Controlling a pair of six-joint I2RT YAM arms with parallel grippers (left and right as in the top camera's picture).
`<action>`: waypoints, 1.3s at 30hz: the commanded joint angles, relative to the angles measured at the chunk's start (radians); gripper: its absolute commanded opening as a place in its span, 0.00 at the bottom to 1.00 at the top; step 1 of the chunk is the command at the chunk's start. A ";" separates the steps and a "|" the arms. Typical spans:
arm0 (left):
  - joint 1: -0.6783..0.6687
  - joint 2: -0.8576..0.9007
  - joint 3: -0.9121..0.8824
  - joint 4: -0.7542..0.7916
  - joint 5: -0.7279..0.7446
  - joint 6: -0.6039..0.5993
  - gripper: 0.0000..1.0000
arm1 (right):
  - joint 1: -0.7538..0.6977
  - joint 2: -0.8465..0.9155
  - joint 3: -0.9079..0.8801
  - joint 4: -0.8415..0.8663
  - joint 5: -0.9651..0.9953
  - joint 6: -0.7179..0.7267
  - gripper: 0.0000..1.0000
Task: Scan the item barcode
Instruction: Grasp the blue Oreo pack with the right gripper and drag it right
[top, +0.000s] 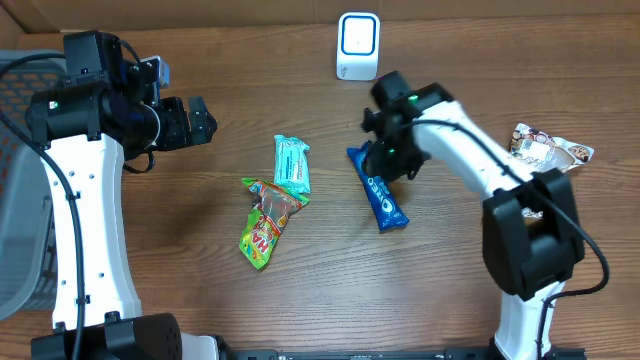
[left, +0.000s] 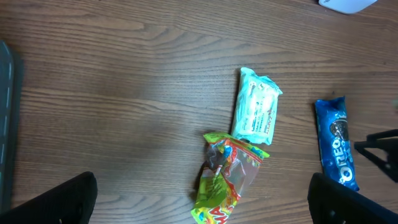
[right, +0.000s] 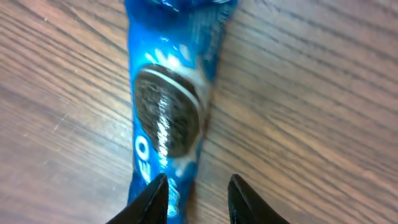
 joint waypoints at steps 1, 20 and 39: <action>-0.002 -0.004 -0.009 0.000 0.014 0.023 1.00 | 0.094 -0.038 0.024 0.020 0.198 0.100 0.33; -0.002 -0.004 -0.009 0.000 0.014 0.023 1.00 | 0.241 -0.032 -0.101 0.097 0.437 0.332 0.37; -0.002 -0.004 -0.009 0.000 0.014 0.023 1.00 | 0.241 -0.033 -0.090 0.083 0.415 0.350 0.04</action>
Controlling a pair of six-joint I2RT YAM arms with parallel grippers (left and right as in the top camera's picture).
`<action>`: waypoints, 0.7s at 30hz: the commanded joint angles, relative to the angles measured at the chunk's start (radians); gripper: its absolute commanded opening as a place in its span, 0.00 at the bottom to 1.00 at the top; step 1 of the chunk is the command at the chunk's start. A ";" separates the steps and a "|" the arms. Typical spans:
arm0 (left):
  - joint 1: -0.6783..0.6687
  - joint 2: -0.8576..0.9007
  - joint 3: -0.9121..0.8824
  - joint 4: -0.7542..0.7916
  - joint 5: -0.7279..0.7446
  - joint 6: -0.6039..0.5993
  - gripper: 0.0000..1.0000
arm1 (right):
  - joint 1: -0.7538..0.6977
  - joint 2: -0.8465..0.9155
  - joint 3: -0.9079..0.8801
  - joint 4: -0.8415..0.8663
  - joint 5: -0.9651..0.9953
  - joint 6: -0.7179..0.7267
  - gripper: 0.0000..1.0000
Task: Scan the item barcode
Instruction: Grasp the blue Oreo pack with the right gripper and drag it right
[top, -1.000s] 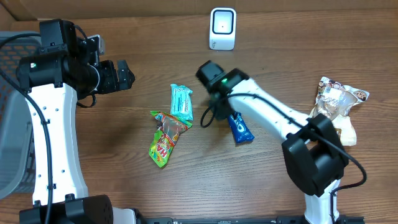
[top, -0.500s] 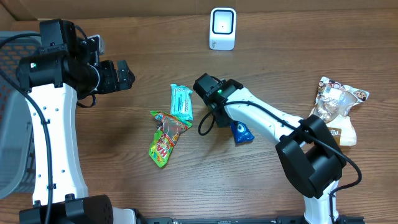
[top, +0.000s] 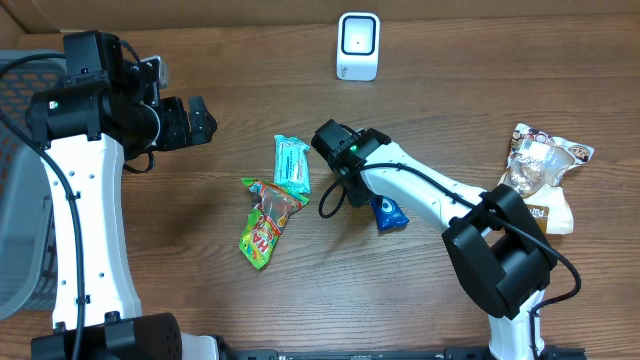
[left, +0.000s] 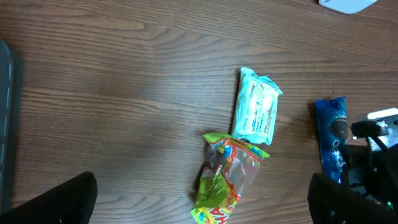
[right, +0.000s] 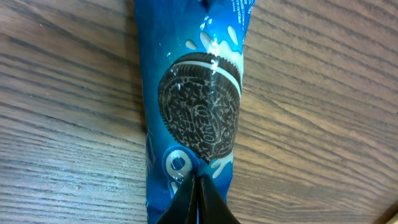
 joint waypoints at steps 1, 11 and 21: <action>-0.002 -0.004 -0.009 0.000 0.015 0.023 1.00 | 0.001 -0.033 0.034 -0.026 -0.013 0.001 0.04; -0.002 -0.004 -0.009 0.000 0.015 0.023 1.00 | -0.003 -0.032 0.088 -0.063 -0.211 -0.095 0.09; -0.002 -0.004 -0.009 0.000 0.015 0.023 1.00 | -0.012 -0.032 0.009 -0.010 -0.189 -0.106 0.36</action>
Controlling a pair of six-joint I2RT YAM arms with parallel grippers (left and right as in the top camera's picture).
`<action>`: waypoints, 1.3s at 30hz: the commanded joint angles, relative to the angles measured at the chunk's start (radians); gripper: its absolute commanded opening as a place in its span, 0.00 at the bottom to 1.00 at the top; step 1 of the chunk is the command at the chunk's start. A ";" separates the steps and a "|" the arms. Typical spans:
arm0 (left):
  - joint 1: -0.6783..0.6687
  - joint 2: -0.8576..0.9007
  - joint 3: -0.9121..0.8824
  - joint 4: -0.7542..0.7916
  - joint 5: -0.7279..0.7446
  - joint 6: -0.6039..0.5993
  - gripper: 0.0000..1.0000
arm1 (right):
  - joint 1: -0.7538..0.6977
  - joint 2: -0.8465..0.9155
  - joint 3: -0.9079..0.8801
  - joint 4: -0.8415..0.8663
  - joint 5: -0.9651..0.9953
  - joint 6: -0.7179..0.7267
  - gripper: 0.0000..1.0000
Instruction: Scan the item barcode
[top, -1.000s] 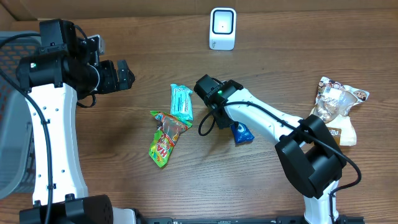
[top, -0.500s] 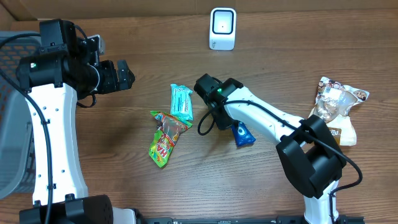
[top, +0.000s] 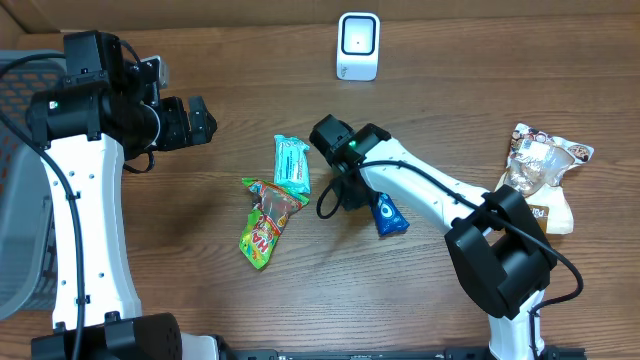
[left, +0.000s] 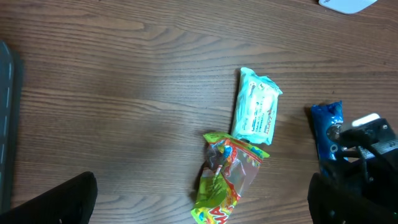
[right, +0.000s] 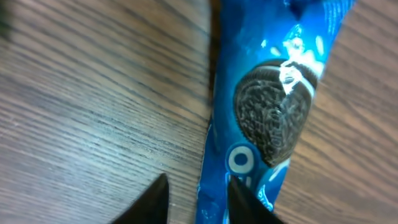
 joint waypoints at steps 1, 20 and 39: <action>-0.002 -0.004 -0.009 0.000 0.015 0.023 1.00 | -0.013 -0.032 -0.036 0.032 0.025 -0.008 0.38; -0.002 -0.004 -0.009 0.000 0.015 0.023 0.99 | -0.240 -0.032 -0.084 0.066 -0.055 -0.150 0.36; -0.002 -0.004 -0.009 0.000 0.015 0.023 1.00 | -0.271 -0.032 -0.199 0.156 0.021 -0.160 0.09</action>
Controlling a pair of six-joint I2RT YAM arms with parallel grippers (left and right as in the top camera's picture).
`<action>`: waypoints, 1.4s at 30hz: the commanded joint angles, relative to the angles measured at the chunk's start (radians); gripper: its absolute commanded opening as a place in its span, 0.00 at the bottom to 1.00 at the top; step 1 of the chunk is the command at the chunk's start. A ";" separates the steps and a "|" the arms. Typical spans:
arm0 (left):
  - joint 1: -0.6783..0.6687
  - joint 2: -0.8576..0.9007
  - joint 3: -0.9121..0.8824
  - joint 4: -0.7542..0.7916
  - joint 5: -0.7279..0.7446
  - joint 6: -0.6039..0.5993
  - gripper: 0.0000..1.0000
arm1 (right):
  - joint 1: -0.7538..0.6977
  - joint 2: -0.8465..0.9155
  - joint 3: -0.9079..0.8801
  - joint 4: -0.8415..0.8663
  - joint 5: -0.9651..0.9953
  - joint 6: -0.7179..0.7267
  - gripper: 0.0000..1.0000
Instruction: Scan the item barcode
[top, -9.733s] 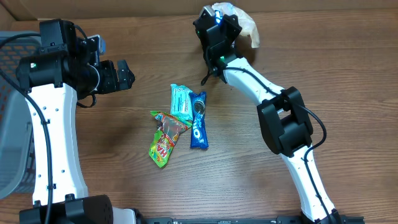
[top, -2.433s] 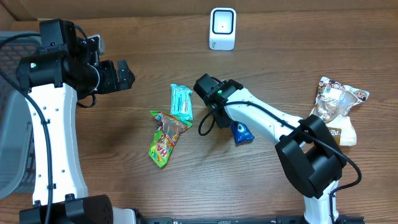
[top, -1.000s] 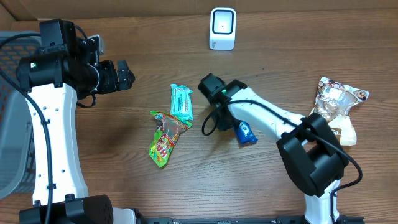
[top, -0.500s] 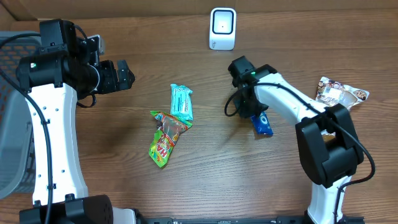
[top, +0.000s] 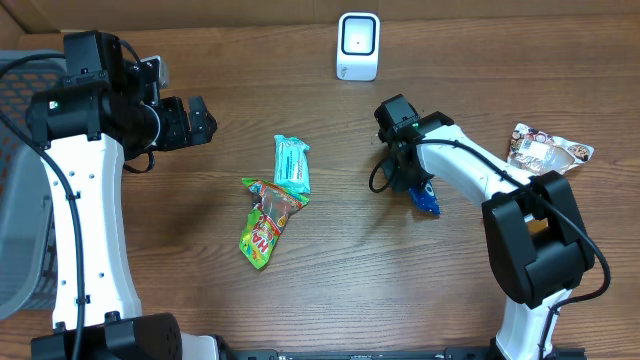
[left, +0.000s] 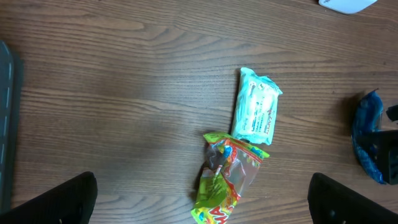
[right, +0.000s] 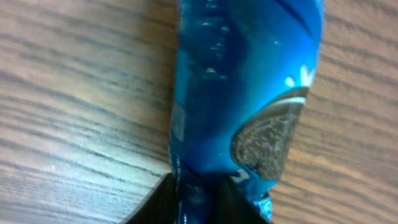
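Observation:
The blue Oreo pack (right: 242, 93) is pinched at one end between the fingers of my right gripper (right: 196, 194), which is shut on it. From overhead, the pack (top: 427, 197) hangs tilted at the right gripper (top: 405, 170), right of the table's middle. The white barcode scanner (top: 358, 45) stands at the far edge, well beyond the pack. My left gripper (top: 203, 122) hovers open at the left, holding nothing. Its wrist view catches the pack (left: 367, 140) at the right edge.
A mint-green packet (top: 291, 163) and a green-and-red candy bag (top: 264, 222) lie at mid-table, left of the right arm. A clear snack bag (top: 545, 150) lies at the far right. A grey basket (top: 18, 200) stands at the left edge.
My right gripper was open at the pack's left edge; it is now shut on the pack. Gripper and pack have moved to the right, and the pack is turned on edge. Left arm unchanged.
First my right gripper stood open over the Oreo pack lying flat. Then its fingers were together above the cookie picture, the arm reaching from the left. Then it was open beside the pack's edge. Now it grips the pack farther right.

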 joint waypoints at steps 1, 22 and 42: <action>-0.002 -0.004 -0.009 0.000 0.015 0.023 1.00 | -0.010 0.015 -0.035 -0.013 0.011 0.011 0.04; -0.002 -0.004 -0.009 0.000 0.015 0.023 1.00 | -0.023 -0.004 0.245 -0.216 -0.861 -0.024 0.04; -0.002 -0.004 -0.009 0.000 0.015 0.023 1.00 | -0.195 0.069 0.046 -0.035 -0.608 0.033 0.66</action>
